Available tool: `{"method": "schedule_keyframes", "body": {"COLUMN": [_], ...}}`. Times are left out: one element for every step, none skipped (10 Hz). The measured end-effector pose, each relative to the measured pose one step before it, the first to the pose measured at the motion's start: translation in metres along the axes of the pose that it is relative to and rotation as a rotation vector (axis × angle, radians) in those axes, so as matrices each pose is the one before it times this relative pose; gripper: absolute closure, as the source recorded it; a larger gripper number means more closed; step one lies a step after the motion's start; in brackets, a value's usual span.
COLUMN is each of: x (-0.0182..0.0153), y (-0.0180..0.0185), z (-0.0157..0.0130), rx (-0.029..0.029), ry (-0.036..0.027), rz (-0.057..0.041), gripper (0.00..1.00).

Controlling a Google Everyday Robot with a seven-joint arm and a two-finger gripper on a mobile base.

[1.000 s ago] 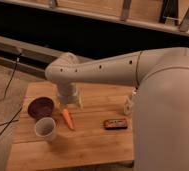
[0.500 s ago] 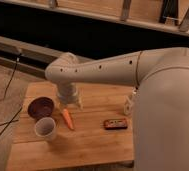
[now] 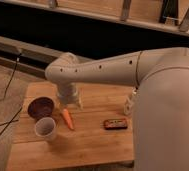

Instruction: Place the eraser in the ceramic cup

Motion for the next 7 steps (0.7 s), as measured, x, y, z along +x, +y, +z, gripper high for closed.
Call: {"method": "schedule_keyframes", "body": {"x": [-0.00001, 0.00001, -0.00001, -0.00002, 0.00006, 0.00005, -0.00454], "y": [0.00003, -0.00002, 0.00002, -0.00002, 0.00009, 0.00023, -0.00425], "z": [-0.00001, 0.00003, -0.00003, -0.00001, 0.00007, 0.00036, -0.00254], "rx": [-0.00004, 0.00006, -0.00004, 0.00002, 0.00026, 0.00041, -0.00576], "ry": [-0.00003, 0.00006, -0.00006, -0.00006, 0.00040, 0.00113, -0.02123], "rz": [-0.00006, 0.00002, -0.00001, -0.00001, -0.00012, -0.00023, 0.02736], "gripper": [0.35, 0.35, 0.35, 0.35, 0.35, 0.35, 0.35]}}
